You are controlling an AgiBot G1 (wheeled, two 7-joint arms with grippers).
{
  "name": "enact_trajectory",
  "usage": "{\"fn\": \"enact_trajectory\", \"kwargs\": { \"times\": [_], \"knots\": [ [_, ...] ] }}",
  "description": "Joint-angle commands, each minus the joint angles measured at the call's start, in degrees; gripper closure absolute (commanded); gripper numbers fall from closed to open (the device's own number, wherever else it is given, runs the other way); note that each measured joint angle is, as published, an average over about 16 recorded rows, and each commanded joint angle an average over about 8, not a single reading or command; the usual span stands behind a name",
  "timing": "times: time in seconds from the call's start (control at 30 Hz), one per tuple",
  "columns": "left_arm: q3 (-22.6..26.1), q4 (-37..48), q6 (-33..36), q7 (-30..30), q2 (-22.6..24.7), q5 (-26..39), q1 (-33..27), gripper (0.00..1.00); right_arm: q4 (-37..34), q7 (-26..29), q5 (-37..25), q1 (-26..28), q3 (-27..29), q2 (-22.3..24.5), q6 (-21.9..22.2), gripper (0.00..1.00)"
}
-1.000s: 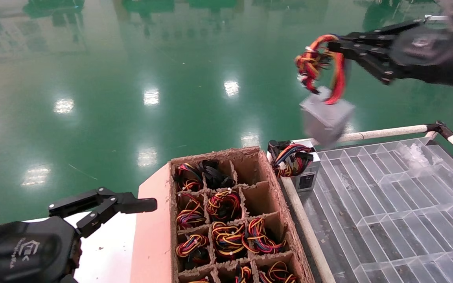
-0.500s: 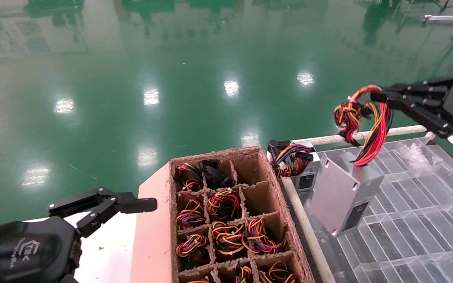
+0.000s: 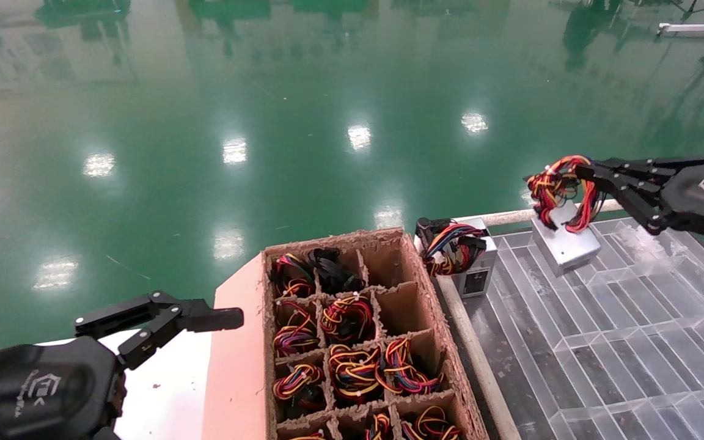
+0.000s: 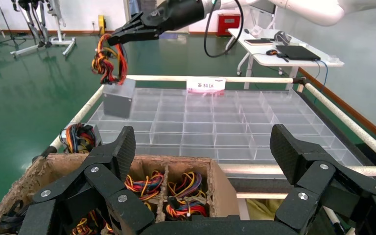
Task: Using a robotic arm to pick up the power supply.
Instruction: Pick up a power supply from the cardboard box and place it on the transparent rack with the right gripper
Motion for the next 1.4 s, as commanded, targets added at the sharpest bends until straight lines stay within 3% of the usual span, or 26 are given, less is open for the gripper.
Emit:
{"fn": "enact_trajectory", "kwargs": {
  "times": [0.03, 0.73, 1.4],
  "knots": [
    [0.0, 0.0, 0.0, 0.0, 0.0, 0.0, 0.0, 0.00, 1.3, 0.6, 0.2, -1.8, 0.2, 0.1, 1.8, 1.00],
    [0.0, 0.0, 0.0, 0.0, 0.0, 0.0, 0.0, 0.00, -0.8, 0.9, 0.0, -4.2, -1.5, -5.6, 4.1, 1.00],
    [0.1, 0.0, 0.0, 0.0, 0.0, -0.1, 0.0, 0.00, 0.6, 2.7, 0.1, -3.7, -1.0, -4.1, 5.0, 1.00]
  ]
}}
